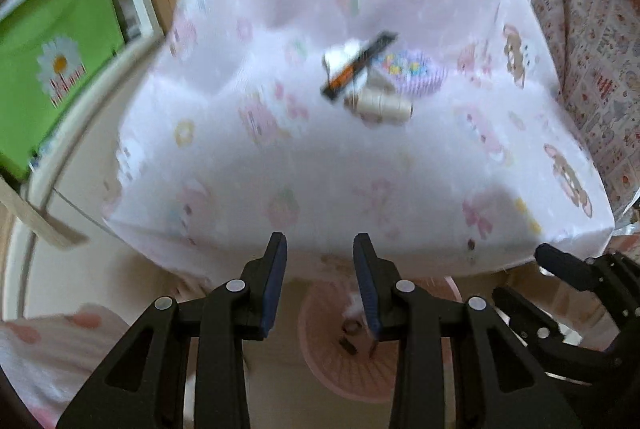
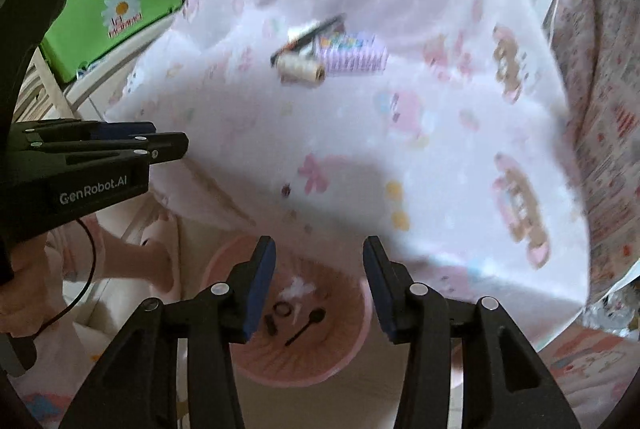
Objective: Collect trash
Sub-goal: 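Raise both open grippers from the basket back over the cloth toward the thread spool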
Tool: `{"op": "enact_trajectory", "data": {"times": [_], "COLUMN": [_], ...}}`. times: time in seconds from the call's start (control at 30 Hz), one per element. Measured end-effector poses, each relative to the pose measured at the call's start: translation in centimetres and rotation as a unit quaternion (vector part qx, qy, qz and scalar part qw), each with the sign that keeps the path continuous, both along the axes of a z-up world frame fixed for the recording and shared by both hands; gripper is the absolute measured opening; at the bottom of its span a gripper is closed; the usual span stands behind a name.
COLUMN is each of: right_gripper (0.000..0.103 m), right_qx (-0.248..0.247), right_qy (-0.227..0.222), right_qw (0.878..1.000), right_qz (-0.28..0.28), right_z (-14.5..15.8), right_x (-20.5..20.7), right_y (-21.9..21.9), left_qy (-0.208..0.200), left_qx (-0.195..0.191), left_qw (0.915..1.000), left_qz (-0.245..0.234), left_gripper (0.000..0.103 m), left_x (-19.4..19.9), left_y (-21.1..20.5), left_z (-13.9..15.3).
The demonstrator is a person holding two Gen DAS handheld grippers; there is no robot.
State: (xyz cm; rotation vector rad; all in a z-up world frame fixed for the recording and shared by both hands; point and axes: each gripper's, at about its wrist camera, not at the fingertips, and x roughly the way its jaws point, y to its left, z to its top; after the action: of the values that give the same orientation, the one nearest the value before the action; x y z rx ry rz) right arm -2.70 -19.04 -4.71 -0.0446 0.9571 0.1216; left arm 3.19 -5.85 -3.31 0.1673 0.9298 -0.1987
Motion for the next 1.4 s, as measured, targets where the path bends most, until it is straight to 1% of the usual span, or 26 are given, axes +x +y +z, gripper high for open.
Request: {"op": "enact_trajectory", "data": {"times": [0.1, 0.2, 0.37, 0.43, 0.57, 0.6, 0.63, 0.67, 0.7, 0.83, 0.97, 1.07, 1.17, 1.2, 1.27, 1.3, 1.37, 1.4], "right_gripper": [0.048, 0.048, 0.048, 0.048, 0.049, 0.049, 0.05, 0.051, 0.053, 0.054, 0.055, 0.055, 0.055, 0.055, 0.056, 0.056, 0.056, 0.056], "right_qx": [0.003, 0.0, 0.001, 0.004, -0.008, -0.012, -0.015, -0.018, -0.021, -0.029, -0.035, -0.038, -0.035, -0.033, -0.031, -0.032, -0.036, -0.038], "right_qy": [-0.023, -0.037, -0.065, -0.067, -0.075, -0.078, -0.083, -0.086, -0.091, -0.106, -0.109, -0.111, -0.11, -0.109, -0.108, -0.108, -0.108, -0.107], "right_qw": [1.0, 0.999, 0.997, 0.997, 0.997, 0.996, 0.996, 0.995, 0.995, 0.992, 0.99, 0.989, 0.989, 0.989, 0.989, 0.989, 0.989, 0.989], "right_qz": [-0.008, -0.016, -0.029, -0.028, -0.033, -0.033, -0.035, -0.037, -0.042, -0.063, -0.08, -0.09, -0.096, -0.097, -0.097, -0.097, -0.095, -0.095], "right_z": [0.7, 1.3, 2.2, 2.4, 2.3, 2.3, 2.4, 2.5, 2.6, 2.9, 3.0, 3.0, 3.0, 3.0, 3.0, 2.9, 2.8, 2.7], "right_x": [-0.3, -0.4, -0.3, -0.1, 0.4, 0.6, 0.6, 0.8, 0.9, 1.8, 2.8, 3.3, 3.7, 3.8, 4.0, 4.1, 4.2, 4.3], "right_y": [-0.5, -0.6, -1.1, -1.1, -0.8, -0.8, -0.8, -0.9, -1.0, -1.9, -2.9, -3.6, -4.1, -4.3, -4.5, -4.5, -4.5, -4.5], "left_qy": [-0.045, -0.072, -0.117, -0.131, -0.155, -0.157, -0.157, -0.157, -0.159, -0.151, -0.139, -0.124, -0.097, -0.081, -0.03, -0.015, -0.01, -0.012], "left_qx": [0.001, -0.02, -0.032, -0.037, -0.026, -0.025, -0.024, -0.023, -0.025, -0.032, -0.036, -0.046, -0.055, -0.062, -0.088, -0.09, -0.089, -0.093], "left_qw": [0.999, 0.9972, 0.9923, 0.9904, 0.987, 0.9868, 0.9868, 0.9868, 0.9864, 0.9873, 0.989, 0.9904, 0.9927, 0.9939, 0.9954, 0.9954, 0.9951, 0.9948], "left_qz": [-0.003, 0.005, 0.023, 0.024, 0.033, 0.032, 0.032, 0.032, 0.034, 0.037, 0.037, 0.042, 0.046, 0.043, 0.024, 0.027, 0.041, 0.038], "left_gripper": [0.037, 0.039, 0.047, 0.055, 0.064, 0.071, 0.079, 0.082, 0.083, 0.083, 0.083, 0.083, 0.083, 0.083, 0.082, 0.075, 0.073, 0.073], "left_x": [-0.5, -0.9, -1.0, -1.3, -1.0, -0.8, -0.6, -0.6, -0.4, 0.3, 1.2, 2.0, 3.2, 3.7, 4.8, 5.2, 5.3, 5.4], "left_y": [-0.1, 0.6, 1.0, 1.2, 1.2, 1.1, 1.1, 1.0, 1.1, 1.3, 1.3, 1.6, 2.0, 2.1, 2.2, 2.2, 2.2, 2.1], "left_z": [1.2, 2.2, 3.5, 3.7, 4.1, 4.2, 4.2, 4.2, 4.2, 4.1, 3.7, 3.3, 2.5, 2.0, 0.6, 0.0, -0.5, -0.5]}}
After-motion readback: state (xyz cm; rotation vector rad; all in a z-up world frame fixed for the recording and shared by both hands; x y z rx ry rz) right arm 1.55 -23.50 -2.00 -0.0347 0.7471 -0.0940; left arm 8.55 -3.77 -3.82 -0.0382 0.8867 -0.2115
